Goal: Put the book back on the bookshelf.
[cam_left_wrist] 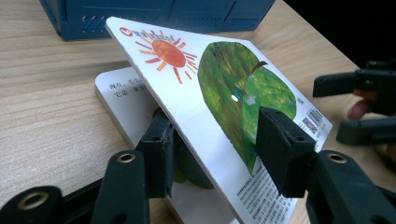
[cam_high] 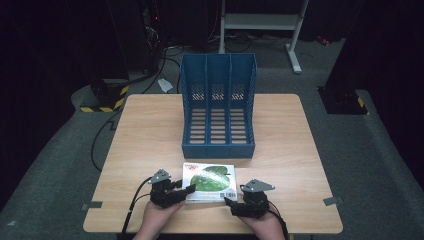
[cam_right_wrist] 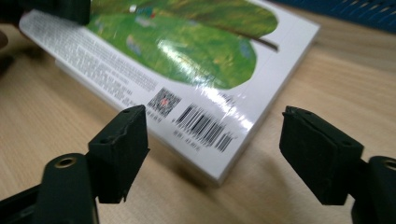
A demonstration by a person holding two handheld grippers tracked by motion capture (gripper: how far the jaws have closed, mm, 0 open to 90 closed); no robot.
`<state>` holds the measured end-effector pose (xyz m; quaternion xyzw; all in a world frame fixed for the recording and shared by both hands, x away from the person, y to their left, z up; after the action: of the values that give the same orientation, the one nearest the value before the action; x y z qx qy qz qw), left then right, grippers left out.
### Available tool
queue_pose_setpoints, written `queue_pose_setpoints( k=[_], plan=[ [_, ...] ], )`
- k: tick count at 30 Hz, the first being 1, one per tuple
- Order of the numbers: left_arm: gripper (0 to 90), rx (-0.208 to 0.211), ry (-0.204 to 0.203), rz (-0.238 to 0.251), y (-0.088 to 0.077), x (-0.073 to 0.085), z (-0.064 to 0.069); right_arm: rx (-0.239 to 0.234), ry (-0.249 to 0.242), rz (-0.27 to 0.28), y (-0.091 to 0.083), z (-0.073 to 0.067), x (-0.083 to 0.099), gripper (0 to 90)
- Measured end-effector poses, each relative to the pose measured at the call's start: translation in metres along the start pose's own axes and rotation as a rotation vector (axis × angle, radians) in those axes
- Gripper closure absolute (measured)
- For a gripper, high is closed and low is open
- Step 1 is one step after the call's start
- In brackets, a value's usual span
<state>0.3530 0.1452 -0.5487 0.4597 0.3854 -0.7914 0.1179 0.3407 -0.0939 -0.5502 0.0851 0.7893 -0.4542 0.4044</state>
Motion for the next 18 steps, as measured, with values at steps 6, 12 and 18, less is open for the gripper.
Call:
queue_pose_setpoints(
  k=[6,12,18],
  plan=[
    [55.6,0.014,0.009,0.012,-0.003,-0.001,0.000,0.000,0.041,0.029,0.000,0.010,-0.004,29.9],
    [59.0,0.027,0.036,0.036,-0.005,-0.003,0.002,-0.004,0.074,0.050,0.000,0.014,-0.008,29.8],
    [60.4,0.028,0.108,0.067,-0.010,-0.007,0.006,-0.043,0.107,0.014,0.007,0.017,-0.012,32.6]
  ],
)
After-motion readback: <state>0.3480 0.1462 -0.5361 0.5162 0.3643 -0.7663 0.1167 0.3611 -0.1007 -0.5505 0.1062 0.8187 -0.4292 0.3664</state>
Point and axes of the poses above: each handheld gripper's, and its own axes: y roughly forward along the jaws, x roughly out of its underside, z roughly to its right, the point moved 6 cm from there along y, roughly forward along the jaws, and after that the axes turned 9 degrees about y, right-handed, at the moved point
